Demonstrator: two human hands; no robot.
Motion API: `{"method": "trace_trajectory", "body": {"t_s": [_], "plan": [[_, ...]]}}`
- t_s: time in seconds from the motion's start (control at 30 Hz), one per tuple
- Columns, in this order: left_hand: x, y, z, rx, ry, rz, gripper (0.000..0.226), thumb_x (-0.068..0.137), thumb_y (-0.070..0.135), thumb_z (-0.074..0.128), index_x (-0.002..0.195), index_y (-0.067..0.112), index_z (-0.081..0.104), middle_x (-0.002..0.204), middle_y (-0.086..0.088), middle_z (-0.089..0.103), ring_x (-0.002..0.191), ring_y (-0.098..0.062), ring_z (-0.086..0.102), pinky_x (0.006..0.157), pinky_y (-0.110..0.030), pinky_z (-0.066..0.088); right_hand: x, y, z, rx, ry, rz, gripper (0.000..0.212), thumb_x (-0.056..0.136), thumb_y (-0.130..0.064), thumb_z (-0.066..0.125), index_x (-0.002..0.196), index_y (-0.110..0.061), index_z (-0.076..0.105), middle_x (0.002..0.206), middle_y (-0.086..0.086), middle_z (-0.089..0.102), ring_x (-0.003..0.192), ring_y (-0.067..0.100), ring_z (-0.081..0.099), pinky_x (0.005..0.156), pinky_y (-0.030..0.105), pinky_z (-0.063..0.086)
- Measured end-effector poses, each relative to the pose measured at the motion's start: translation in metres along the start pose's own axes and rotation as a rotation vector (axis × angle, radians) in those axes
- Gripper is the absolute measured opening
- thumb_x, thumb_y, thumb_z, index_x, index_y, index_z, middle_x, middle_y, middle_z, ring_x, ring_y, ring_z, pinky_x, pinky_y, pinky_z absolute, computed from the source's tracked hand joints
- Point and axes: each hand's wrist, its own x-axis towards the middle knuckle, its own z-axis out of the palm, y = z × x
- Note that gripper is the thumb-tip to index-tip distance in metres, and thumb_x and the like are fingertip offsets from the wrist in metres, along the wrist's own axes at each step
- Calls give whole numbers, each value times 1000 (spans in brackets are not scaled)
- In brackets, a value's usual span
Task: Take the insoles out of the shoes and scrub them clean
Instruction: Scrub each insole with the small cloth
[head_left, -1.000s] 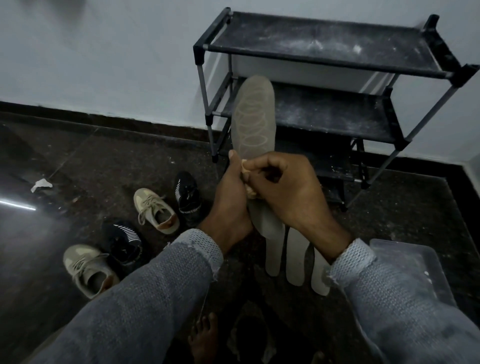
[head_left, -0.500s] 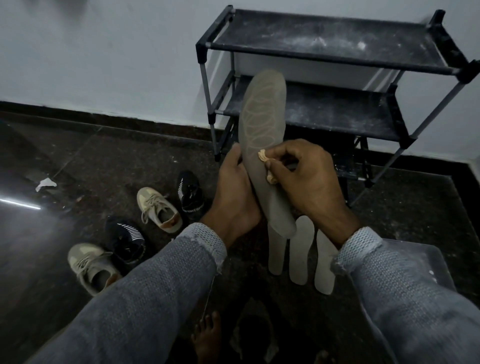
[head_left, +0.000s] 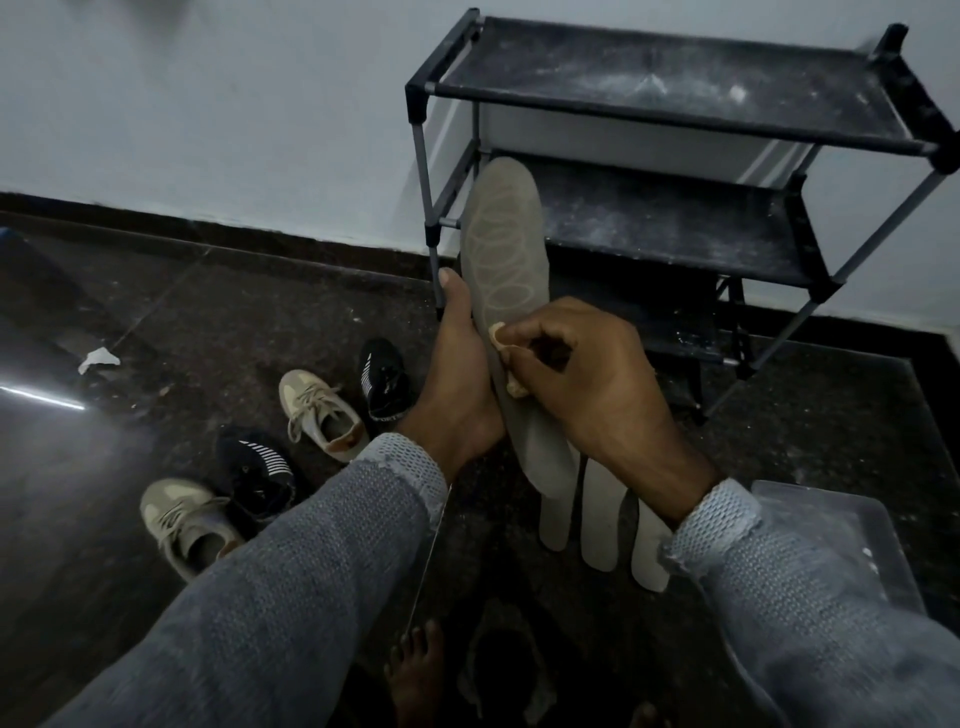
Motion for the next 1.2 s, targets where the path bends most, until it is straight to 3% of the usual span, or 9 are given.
{"method": "trace_trajectory", "body": {"t_s": [0.17,0.27,0.37,0.5,0.63,0.73,0.83,1.0,1.2], "plan": [[1,-7,4,53,15,-44,85,86,77,20,124,12,59,118,-18,66,107,-31,64,88,-42,53,7,9,-7,-149,151,23,11,86,-6,67,95,-10,74,89,0,65,72,5,62,69,11,51],[0,-8,7,72,13,-47,82,87,76,18,118,13,62,115,-17,67,102,-30,66,82,-39,55,9,11,-11,-166,192,50,11,87,-7,66,95,-10,73,90,-1,64,71,4,63,68,8,50],[2,-8,3,92,30,-43,83,89,73,21,106,5,63,106,-18,68,94,-28,66,80,-35,55,3,4,-3,-42,126,67,12,87,-5,67,95,-12,73,88,-5,65,68,2,64,69,18,55],[0,-9,-2,105,73,-47,93,84,76,32,124,-6,54,134,-24,47,116,-30,46,103,-42,37,-3,-4,7,14,97,-1,11,85,-4,70,93,-11,75,84,-4,67,73,6,64,75,26,56],[-1,-11,4,86,43,-73,75,93,67,23,106,6,65,106,-17,69,97,-27,66,82,-34,55,2,4,-2,-138,129,-26,10,85,-4,69,92,-9,75,85,0,66,75,9,63,75,28,55],[-2,-12,8,80,42,-94,76,93,68,22,118,9,61,115,-18,67,107,-30,64,85,-39,54,8,10,-12,-175,163,30,13,86,-6,67,96,-10,74,88,0,65,74,8,64,73,27,56],[-3,-11,8,81,40,-77,73,95,65,20,111,8,63,110,-18,69,101,-28,67,80,-36,55,6,6,-8,-71,131,77,12,86,-6,68,95,-12,74,86,-5,66,69,3,64,71,23,57],[-4,-10,2,115,37,-24,69,98,58,22,102,4,64,81,-12,73,68,-17,71,59,-25,57,-1,-3,0,126,55,104,13,84,-3,70,95,-10,75,85,-11,67,71,0,67,65,7,49],[-8,-14,13,58,0,-87,70,97,61,22,120,7,60,111,-17,67,100,-27,64,86,-37,54,6,8,-11,-134,142,28,12,85,-5,69,94,-11,75,87,-1,67,75,5,63,75,18,54]]}}
